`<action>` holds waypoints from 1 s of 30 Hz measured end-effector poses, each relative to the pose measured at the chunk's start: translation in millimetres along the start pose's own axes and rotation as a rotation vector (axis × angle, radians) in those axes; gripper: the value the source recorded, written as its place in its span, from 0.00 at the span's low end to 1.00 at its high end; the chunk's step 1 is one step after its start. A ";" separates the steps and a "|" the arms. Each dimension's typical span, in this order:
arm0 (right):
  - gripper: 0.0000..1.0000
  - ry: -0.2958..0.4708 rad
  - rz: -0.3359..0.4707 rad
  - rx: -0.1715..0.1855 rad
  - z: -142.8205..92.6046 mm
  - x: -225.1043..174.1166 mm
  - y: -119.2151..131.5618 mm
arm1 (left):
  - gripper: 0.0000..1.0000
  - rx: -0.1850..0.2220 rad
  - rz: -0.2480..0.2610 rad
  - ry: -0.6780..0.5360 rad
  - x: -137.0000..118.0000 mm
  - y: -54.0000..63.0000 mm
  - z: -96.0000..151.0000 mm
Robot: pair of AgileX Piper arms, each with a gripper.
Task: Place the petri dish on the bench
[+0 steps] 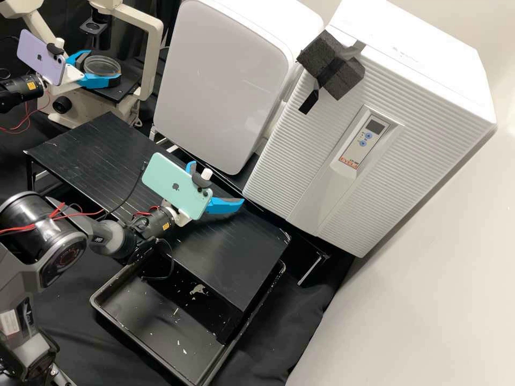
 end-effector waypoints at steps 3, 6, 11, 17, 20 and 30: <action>1.00 0.000 0.000 0.000 0.0 0.0 0.0 | 0.00 -0.010 -0.003 -0.012 0.0 0.3 -1.5; 1.00 0.000 0.000 0.000 0.0 0.0 0.0 | 0.00 -0.026 -0.008 -0.035 -3.0 0.6 -1.5; 1.00 0.000 0.000 0.000 0.0 0.0 0.0 | 0.00 -0.019 -0.039 -0.093 -22.1 3.2 3.1; 1.00 0.000 0.000 0.000 0.0 0.0 0.0 | 0.00 -0.021 -0.066 -0.128 -45.9 7.1 4.7; 1.00 0.000 0.000 0.000 0.0 0.0 0.0 | 0.00 -0.030 -0.078 -0.147 -58.9 10.1 4.4; 1.00 0.000 0.000 0.000 0.0 0.0 0.0 | 0.00 -0.062 -0.082 -0.211 -89.1 24.4 14.6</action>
